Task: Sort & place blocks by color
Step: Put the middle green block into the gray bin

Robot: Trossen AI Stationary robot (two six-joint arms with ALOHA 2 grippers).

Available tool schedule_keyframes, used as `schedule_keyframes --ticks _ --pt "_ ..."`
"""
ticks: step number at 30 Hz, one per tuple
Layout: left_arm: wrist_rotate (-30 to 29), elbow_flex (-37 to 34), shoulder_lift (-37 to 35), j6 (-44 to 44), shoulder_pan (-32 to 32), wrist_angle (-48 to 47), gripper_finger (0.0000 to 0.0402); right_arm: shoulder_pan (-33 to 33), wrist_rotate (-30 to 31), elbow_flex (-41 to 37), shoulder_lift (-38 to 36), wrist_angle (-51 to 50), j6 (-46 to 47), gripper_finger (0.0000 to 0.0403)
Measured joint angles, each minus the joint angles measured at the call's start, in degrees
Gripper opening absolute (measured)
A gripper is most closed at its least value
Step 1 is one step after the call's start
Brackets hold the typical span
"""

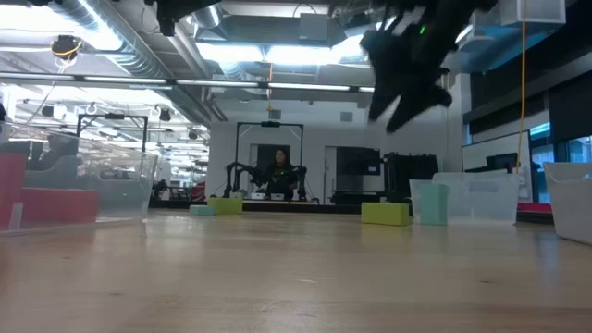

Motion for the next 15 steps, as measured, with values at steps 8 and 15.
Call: schedule_keyframes --ticks 8,15 --pt "0.0 0.0 0.0 0.0 0.0 -0.2 0.0188 -0.4 -0.4 0.0 10.8 0.9 -2.0 0.0231" --pt "0.0 0.0 0.0 0.0 0.0 -0.3 0.0188 -1.7 -1.0 0.0 17.2 0.9 -1.9 0.0231"
